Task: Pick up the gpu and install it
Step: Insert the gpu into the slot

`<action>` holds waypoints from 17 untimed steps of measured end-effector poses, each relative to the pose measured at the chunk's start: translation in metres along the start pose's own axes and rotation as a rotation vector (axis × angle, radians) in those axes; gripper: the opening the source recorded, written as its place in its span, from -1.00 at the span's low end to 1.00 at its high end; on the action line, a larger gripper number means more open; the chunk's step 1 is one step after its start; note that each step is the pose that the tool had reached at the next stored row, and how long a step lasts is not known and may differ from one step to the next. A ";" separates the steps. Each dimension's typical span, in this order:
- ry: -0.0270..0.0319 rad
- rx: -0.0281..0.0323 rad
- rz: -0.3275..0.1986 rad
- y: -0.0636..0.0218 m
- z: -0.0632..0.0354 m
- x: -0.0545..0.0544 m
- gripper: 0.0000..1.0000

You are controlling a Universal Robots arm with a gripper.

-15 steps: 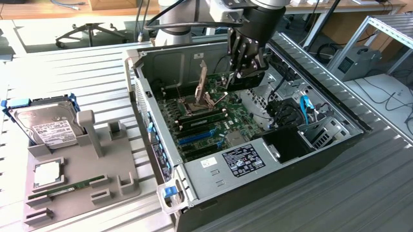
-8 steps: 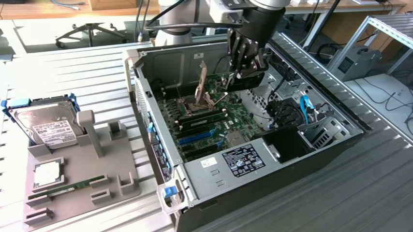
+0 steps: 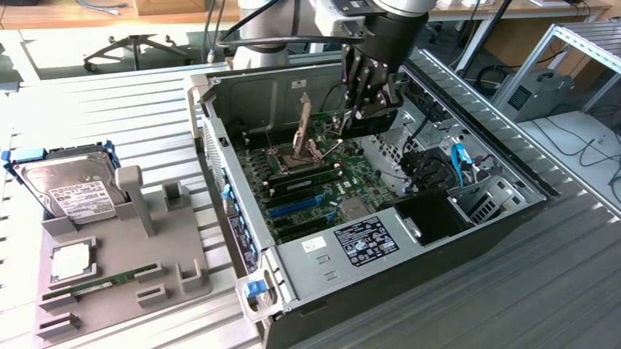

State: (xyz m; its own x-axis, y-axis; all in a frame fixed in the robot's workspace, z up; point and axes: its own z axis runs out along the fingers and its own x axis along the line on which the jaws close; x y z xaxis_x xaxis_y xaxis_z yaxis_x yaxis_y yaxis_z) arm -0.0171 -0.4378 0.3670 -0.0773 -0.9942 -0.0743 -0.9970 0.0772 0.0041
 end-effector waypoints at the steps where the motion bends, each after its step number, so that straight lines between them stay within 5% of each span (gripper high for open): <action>1: 0.0000 0.0000 0.000 0.0000 0.0002 0.000 -0.47; 17: 0.0001 0.0000 -0.001 0.0000 0.0039 0.001 -0.47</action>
State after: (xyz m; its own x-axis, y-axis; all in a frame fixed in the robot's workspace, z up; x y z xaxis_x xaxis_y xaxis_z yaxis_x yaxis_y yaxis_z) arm -0.0172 -0.4381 0.3631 -0.0768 -0.9943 -0.0742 -0.9970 0.0767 0.0041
